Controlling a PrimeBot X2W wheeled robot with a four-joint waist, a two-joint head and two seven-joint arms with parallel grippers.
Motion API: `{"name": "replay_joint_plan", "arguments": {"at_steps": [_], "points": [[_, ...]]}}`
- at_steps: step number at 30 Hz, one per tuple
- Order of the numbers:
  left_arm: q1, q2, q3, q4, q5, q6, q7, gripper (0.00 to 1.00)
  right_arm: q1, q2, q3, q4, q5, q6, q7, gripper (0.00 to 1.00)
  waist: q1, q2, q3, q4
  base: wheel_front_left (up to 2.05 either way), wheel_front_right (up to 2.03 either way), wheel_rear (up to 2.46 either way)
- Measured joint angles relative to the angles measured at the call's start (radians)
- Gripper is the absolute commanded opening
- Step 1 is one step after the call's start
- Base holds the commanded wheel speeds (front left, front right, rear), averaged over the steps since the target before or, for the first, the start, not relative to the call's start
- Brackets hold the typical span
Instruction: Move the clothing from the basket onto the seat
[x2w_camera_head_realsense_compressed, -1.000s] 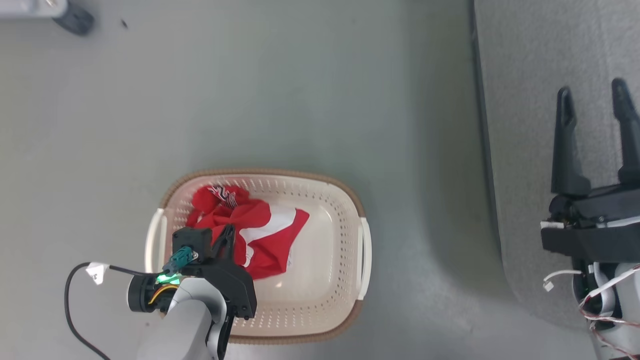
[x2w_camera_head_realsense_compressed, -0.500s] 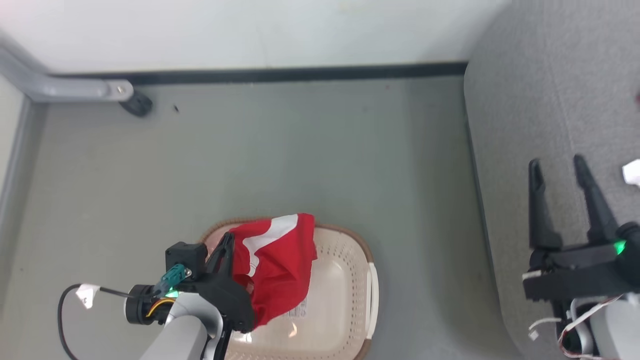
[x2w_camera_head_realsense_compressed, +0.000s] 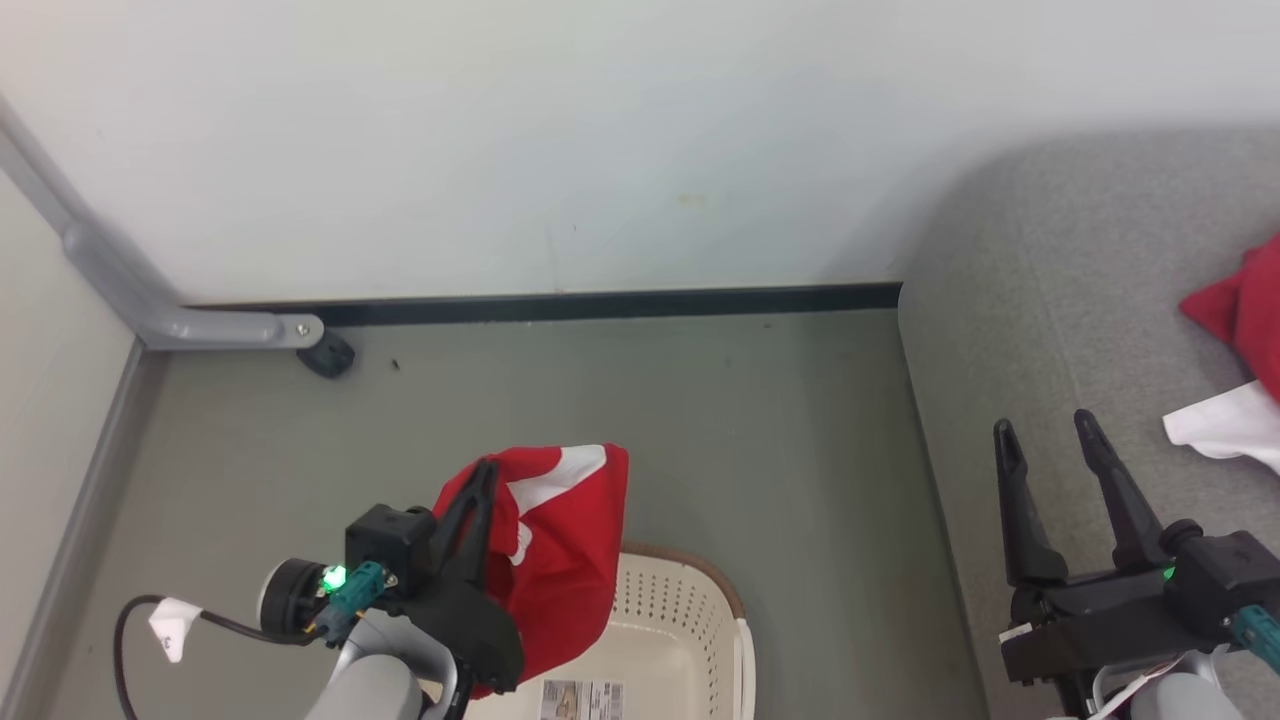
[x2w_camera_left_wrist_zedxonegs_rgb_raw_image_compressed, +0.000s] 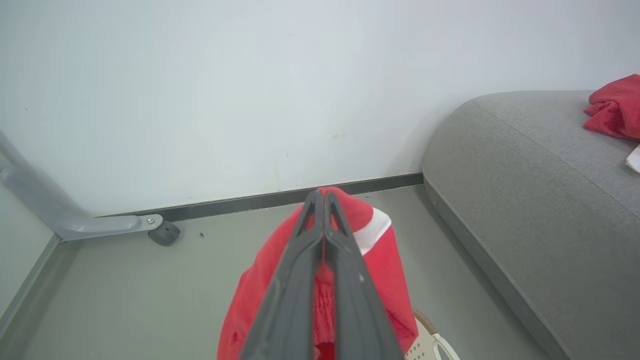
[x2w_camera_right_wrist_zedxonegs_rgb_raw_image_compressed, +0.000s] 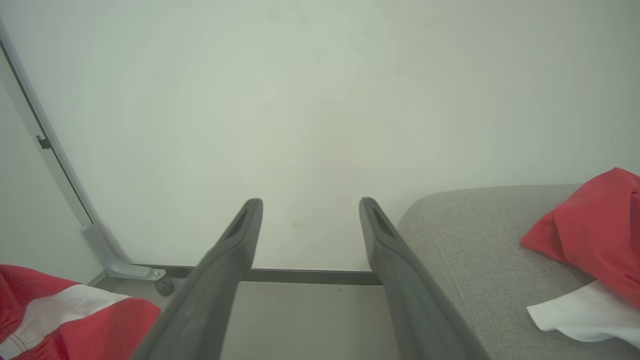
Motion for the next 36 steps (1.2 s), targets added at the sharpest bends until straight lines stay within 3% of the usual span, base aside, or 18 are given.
{"name": "replay_joint_plan", "arguments": {"at_steps": [20, 36], "points": [[0.111, -0.005, -0.105, -0.281, 0.055, -0.053, 0.0, 0.0, 0.108, 0.021, 0.05, -0.028, 0.003, 0.009, 0.001, 1.0, 0.0001, 0.0001, -0.112, -0.05, 0.0, 0.0, 0.0], [0.132, 0.007, -0.129, -0.389, 0.067, -0.042, 0.039, 0.0, 0.159, 0.04, 0.115, -0.06, 0.007, 0.036, 0.018, 1.0, 0.0001, 0.0002, -0.125, -0.059, 0.0, 0.0, 0.0]]}}
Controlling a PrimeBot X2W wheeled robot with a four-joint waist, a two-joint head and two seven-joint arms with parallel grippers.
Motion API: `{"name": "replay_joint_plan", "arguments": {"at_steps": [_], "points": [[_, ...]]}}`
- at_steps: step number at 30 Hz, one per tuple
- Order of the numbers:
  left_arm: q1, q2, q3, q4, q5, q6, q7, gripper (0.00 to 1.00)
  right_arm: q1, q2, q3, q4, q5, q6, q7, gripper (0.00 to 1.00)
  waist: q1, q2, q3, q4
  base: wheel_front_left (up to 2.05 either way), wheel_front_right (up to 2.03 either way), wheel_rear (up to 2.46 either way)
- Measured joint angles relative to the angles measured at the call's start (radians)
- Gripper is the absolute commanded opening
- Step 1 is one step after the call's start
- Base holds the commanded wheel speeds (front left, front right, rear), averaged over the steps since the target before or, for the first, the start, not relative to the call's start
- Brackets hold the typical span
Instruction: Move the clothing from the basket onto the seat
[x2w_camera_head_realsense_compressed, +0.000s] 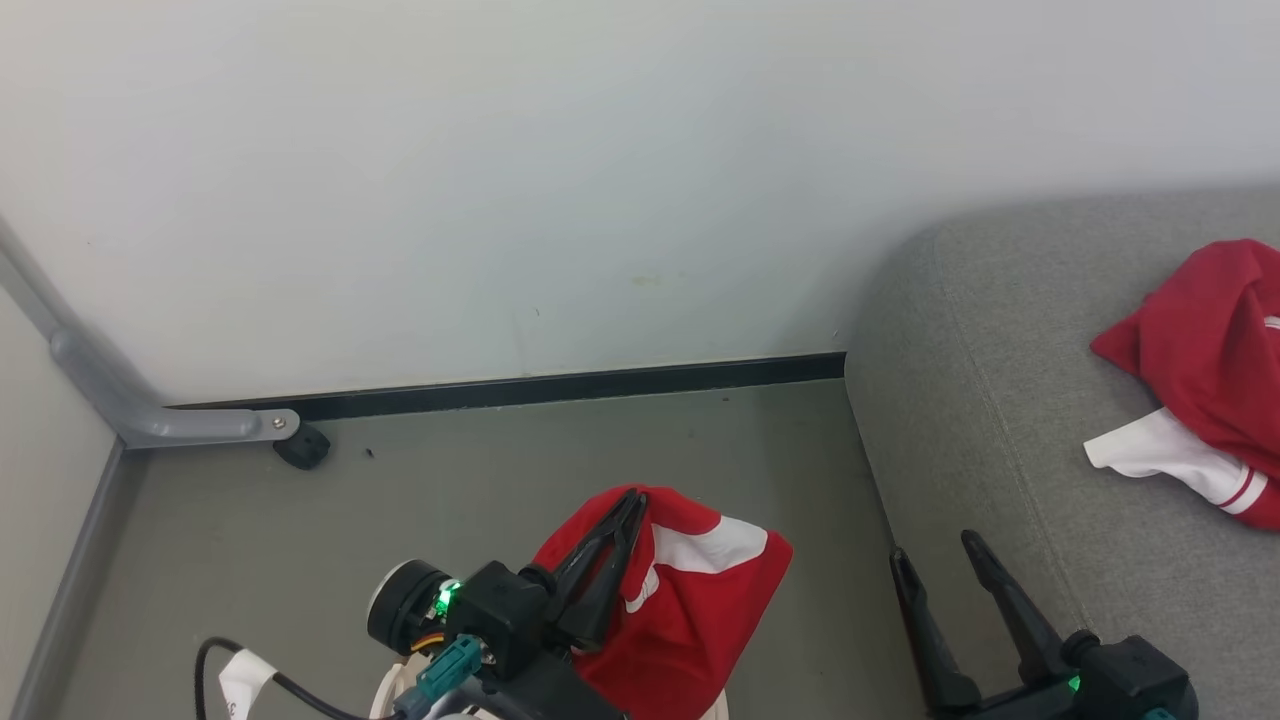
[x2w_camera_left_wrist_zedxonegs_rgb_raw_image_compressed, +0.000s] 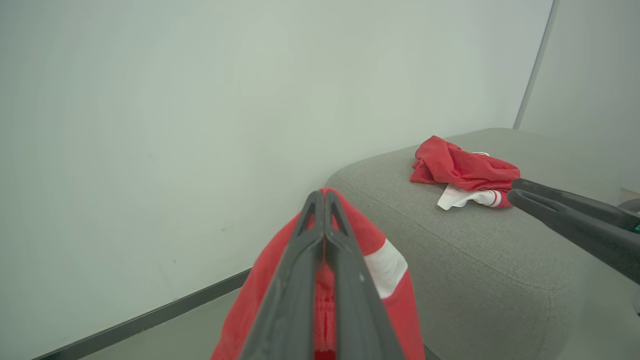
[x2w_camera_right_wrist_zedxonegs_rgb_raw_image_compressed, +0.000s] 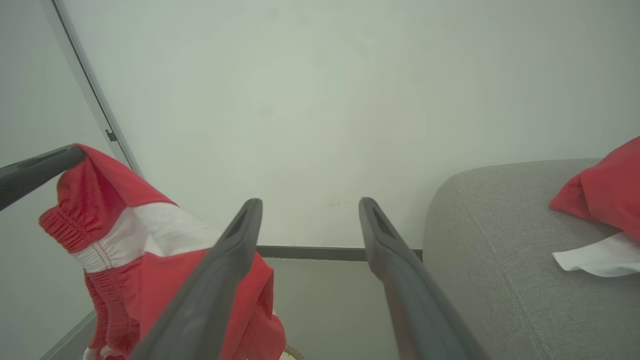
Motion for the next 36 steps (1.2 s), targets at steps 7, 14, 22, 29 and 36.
{"name": "replay_joint_plan", "arguments": {"at_steps": [7, 14, 22, 29, 36], "points": [[-0.001, -0.002, -0.011, -0.034, 0.0, 0.001, 0.031, 0.0, -0.002, 0.008, 0.052, 0.012, 0.0, 0.026, 0.026, 1.0, 0.0001, 0.0, 0.001, 0.013, 0.0, 0.0, 0.0], [-0.002, -0.006, -0.026, -0.05, 0.0, 0.0, 0.051, 0.0, -0.05, 0.034, 0.133, 0.054, -0.005, 0.052, 0.053, 1.0, 0.0001, 0.0, -0.001, 0.043, 0.0, 0.0, 0.0], [-0.003, -0.008, -0.037, -0.078, 0.001, 0.0, 0.072, 0.0, -0.126, 0.061, 0.198, 0.144, -0.005, 0.068, 0.077, 1.0, 0.0001, 0.0, -0.006, 0.075, 0.0, 0.0, 0.0], [-0.003, -0.009, -0.041, -0.098, 0.001, 0.0, 0.085, 0.0, -0.194, 0.072, 0.24, 0.25, -0.005, 0.074, 0.089, 1.0, 0.0001, 0.0, -0.013, 0.101, 0.0, 0.0, 0.0], [-0.003, -0.008, -0.043, -0.115, 0.001, 0.001, 0.095, 0.0, -0.268, 0.088, 0.277, 0.348, -0.002, 0.079, 0.096, 0.0, 0.0001, 0.0, -0.018, 0.11, 0.0, 0.0, 0.0]]}}
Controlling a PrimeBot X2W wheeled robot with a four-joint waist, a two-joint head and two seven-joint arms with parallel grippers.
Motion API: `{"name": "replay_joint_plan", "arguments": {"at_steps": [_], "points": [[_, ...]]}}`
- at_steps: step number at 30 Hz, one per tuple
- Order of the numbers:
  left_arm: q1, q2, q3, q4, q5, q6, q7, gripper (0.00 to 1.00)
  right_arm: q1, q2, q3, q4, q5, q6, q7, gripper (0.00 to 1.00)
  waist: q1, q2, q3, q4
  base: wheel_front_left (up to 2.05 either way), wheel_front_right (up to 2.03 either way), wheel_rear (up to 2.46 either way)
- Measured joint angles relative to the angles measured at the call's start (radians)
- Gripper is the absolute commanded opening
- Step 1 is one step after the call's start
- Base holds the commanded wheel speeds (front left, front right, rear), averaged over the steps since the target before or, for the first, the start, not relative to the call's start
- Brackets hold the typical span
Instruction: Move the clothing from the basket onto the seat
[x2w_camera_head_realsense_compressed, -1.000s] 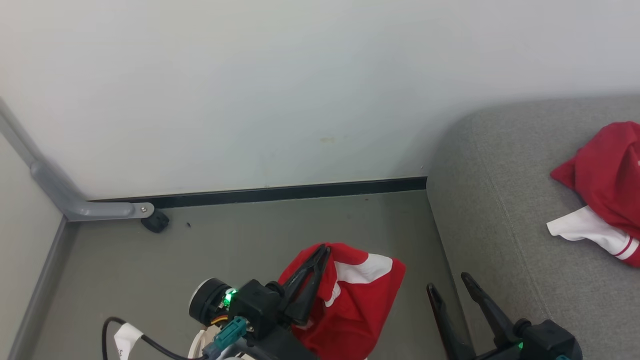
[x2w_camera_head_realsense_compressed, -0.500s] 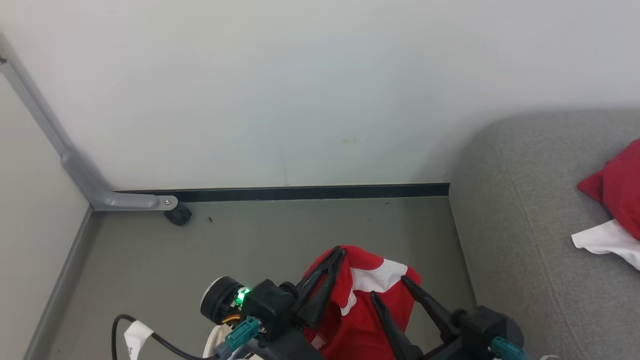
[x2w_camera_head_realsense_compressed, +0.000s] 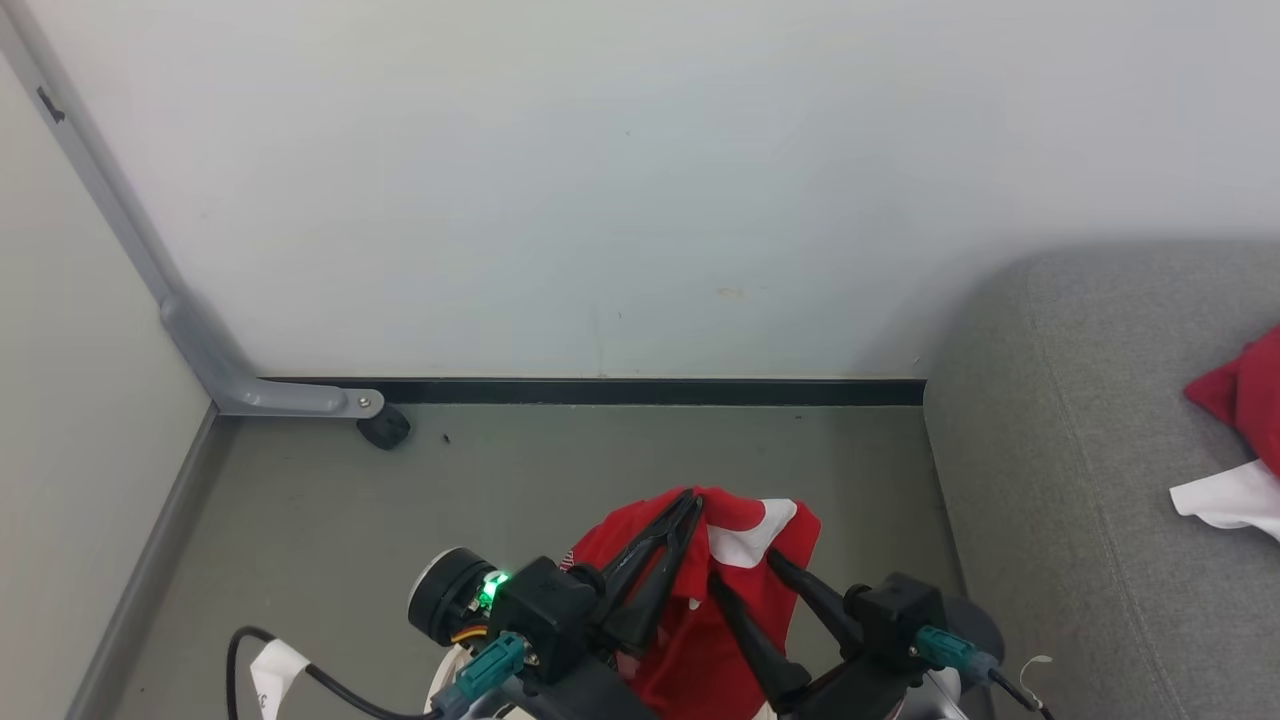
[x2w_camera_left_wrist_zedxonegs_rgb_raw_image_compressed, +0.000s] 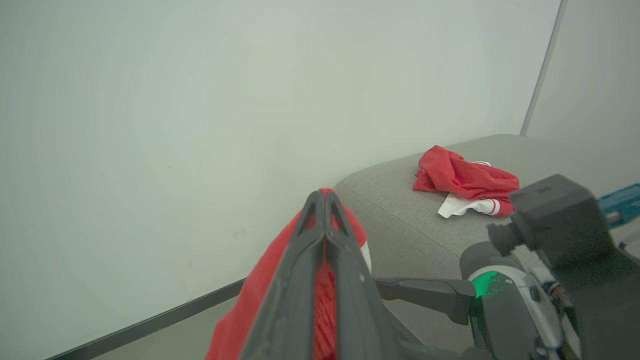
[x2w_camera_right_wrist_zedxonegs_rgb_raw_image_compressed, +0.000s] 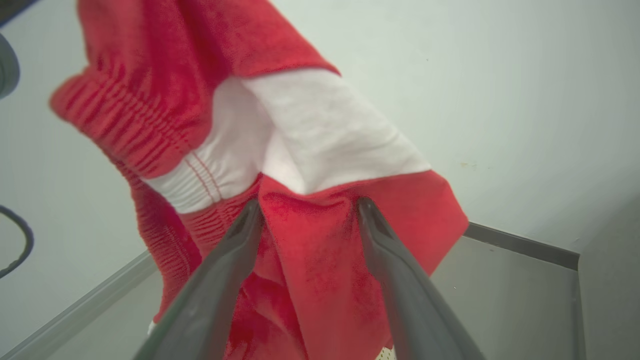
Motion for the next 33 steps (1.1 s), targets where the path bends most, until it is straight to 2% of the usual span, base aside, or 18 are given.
{"name": "replay_joint_plan", "arguments": {"at_steps": [12, 13, 14, 15, 22, 33], "points": [[0.002, 0.004, -0.001, -0.019, -0.001, 0.009, 0.018, 0.0, -0.043, 0.006, 0.024, 0.067, 0.032, 0.005, -0.054, 0.0, 0.0, 0.0, -0.003, 0.003, 0.0, 0.0, 0.0], [0.002, 0.005, -0.001, -0.02, -0.001, 0.009, 0.021, 0.16, -0.047, 0.007, 0.024, 0.07, 0.033, 0.005, -0.059, 0.0, 0.0, 0.0, -0.002, 0.002, 0.0, 0.0, 0.0], [0.003, 0.007, -0.001, -0.021, -0.001, 0.009, 0.026, 0.61, -0.051, 0.007, 0.024, 0.074, 0.037, 0.005, -0.063, 0.0, 0.0, 0.0, -0.002, 0.001, 0.0, 0.0, 0.0], [0.003, 0.007, -0.001, -0.021, 0.0, 0.013, 0.027, 1.0, -0.057, 0.007, 0.023, 0.079, 0.041, 0.005, -0.067, 0.0, 0.0, 0.0, -0.001, 0.0, 0.0, 0.0, 0.0], [0.013, 0.026, 0.002, -0.042, 0.008, 0.034, 0.027, 1.0, -0.107, 0.008, 0.0, 0.097, 0.063, 0.005, -0.087, 0.0, 0.0, 0.0, 0.004, -0.009, 0.0, 0.0, 0.0], [0.069, 0.037, -0.022, -0.082, 0.013, 0.042, 0.025, 1.0, -0.227, -0.008, -0.1, 0.152, 0.076, 0.003, -0.111, 0.0, 0.0, 0.0, 0.019, -0.04, 0.0, 0.0, 0.0]]}}
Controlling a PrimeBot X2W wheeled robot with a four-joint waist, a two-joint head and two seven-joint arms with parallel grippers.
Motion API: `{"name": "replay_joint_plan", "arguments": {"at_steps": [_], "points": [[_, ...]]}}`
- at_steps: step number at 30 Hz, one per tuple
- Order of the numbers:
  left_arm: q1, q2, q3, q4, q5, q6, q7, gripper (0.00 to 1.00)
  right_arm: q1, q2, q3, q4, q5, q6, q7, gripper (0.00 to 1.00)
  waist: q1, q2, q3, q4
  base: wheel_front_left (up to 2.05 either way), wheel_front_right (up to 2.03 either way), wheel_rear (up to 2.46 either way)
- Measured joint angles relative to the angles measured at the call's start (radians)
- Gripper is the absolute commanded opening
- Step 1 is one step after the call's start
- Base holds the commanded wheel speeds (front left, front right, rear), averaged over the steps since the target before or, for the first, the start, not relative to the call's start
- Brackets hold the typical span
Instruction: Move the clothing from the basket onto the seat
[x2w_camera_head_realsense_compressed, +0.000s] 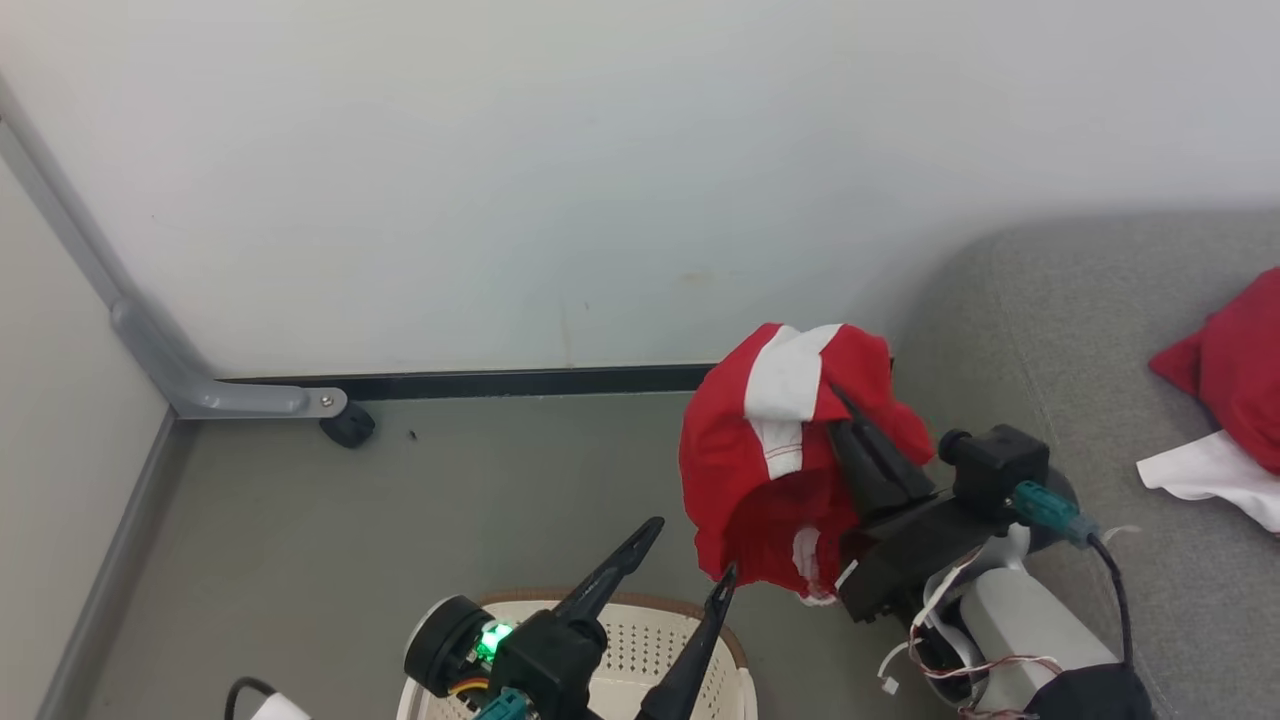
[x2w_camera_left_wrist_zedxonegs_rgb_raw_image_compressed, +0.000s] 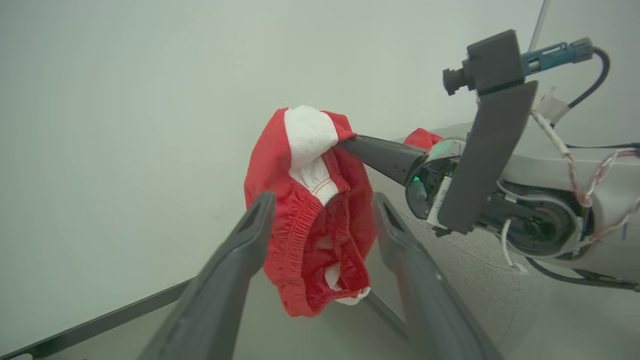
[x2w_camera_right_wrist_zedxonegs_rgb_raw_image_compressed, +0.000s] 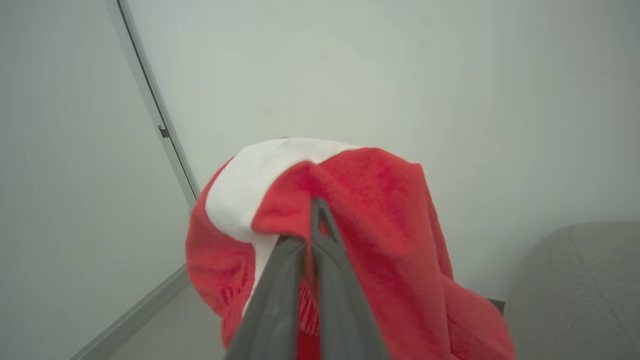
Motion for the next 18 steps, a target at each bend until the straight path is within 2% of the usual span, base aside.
{"name": "replay_joint_plan", "arguments": {"at_steps": [10, 18], "points": [[0.031, 0.01, -0.025, -0.018, 0.031, 0.001, 0.001, 1.0, -0.042, -0.034, -0.065, 0.018, 0.009, -0.023, -0.013, 0.0, 0.0, 0.0, 0.033, -0.048, 0.0, 0.0, 0.0], [0.032, 0.015, -0.039, -0.04, 0.05, 0.002, 0.013, 1.0, -0.101, -0.101, -0.149, -0.018, 0.017, -0.052, -0.021, 0.0, 0.0001, 0.0, 0.096, -0.102, 0.0, 0.0, 0.0]]}}
